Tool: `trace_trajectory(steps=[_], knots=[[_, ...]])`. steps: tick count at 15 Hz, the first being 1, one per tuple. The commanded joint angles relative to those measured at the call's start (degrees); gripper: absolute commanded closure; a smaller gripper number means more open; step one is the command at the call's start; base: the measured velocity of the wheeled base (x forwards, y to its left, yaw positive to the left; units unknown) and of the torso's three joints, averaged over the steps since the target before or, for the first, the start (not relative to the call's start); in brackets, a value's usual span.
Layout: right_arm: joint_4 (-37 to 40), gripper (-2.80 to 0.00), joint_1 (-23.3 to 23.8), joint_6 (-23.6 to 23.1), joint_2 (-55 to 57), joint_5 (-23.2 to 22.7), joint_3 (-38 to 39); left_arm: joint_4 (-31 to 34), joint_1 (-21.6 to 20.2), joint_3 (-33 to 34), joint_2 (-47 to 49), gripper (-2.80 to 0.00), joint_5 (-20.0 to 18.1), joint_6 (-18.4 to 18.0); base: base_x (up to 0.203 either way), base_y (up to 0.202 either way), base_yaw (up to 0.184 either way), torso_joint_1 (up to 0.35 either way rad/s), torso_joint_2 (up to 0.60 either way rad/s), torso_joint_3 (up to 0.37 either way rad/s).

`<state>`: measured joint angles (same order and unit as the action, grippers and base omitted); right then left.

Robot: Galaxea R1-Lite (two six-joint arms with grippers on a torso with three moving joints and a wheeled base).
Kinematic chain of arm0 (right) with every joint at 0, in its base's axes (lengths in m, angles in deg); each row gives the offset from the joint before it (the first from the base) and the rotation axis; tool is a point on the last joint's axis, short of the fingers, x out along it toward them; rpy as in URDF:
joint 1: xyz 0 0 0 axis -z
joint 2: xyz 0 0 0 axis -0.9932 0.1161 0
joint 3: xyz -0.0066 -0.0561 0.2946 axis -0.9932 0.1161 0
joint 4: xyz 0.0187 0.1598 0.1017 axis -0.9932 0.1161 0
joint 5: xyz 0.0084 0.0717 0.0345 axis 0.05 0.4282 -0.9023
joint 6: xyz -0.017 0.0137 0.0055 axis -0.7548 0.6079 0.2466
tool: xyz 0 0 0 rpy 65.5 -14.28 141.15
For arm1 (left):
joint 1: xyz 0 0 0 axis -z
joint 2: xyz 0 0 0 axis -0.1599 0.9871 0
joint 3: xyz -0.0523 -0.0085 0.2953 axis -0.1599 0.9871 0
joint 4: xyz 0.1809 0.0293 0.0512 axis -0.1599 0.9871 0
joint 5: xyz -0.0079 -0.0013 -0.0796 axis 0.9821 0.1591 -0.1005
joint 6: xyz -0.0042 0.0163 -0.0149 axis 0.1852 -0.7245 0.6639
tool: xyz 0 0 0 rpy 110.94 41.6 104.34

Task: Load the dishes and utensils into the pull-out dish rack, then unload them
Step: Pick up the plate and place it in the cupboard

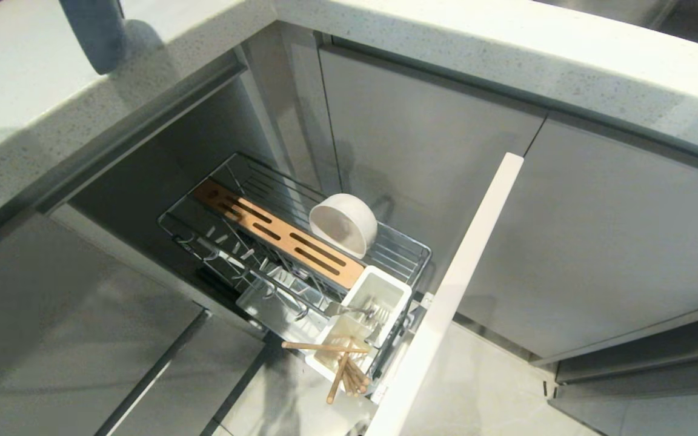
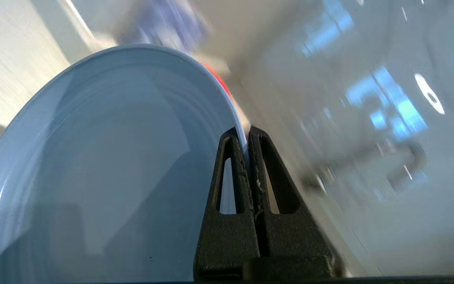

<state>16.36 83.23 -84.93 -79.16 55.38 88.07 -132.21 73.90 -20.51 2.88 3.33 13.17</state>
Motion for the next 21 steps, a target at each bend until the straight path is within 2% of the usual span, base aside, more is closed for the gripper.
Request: trace_trajectory(steps=[1, 4, 7, 11, 13, 16, 21], knots=[[0.0, 0.0, 0.0, 0.0, -0.2, 0.0, 0.1, -0.3, 7.6, 2.7, 0.4, 0.0, 0.5, 0.3, 0.0, 0.0, 0.0, 0.0, 0.0, 0.0], [0.0, 0.0, 0.0, 0.0, -0.2, 0.0, 0.1, -0.8, 14.3, 6.0, 1.2, 0.0, 1.1, 2.0, 0.0, 0.0, 0.0, 0.0, 0.0, 0.0], [0.0, 0.0, -0.1, 0.0, -0.2, 0.0, 0.1, -0.9, 14.9, 9.0, 3.4, 0.0, 2.2, 3.5, 0.0, 0.0, 0.0, 0.0, 0.0, 0.0], [0.0, 0.0, 0.0, 0.0, -0.2, 0.0, 0.1, -0.8, 14.8, 13.2, 5.5, 0.0, 2.3, 9.0, 0.0, 0.0, 0.0, 0.0, 0.0, 0.0], [0.0, 0.0, 0.0, 0.0, -0.2, 0.0, 0.1, -0.8, 13.9, 15.9, 6.8, 0.0, 3.9, 12.9, 0.0, 0.0, 0.0, 0.0, 0.0, 0.0], [0.0, 0.0, -0.1, 0.0, -0.2, 0.0, 0.1, -2.6, 11.8, 21.8, 6.5, 0.0, 4.7, 15.5, 0.0, 0.0, 0.0, 0.0, 0.0, 0.0], [0.0, 0.0, 0.0, 0.0, -0.2, 0.0, 0.1, -17.6, 6.5, 32.7, 6.0, 0.0, 5.8, 15.9, 0.0, 0.0, 0.0, 0.0, 0.0, 0.0]])
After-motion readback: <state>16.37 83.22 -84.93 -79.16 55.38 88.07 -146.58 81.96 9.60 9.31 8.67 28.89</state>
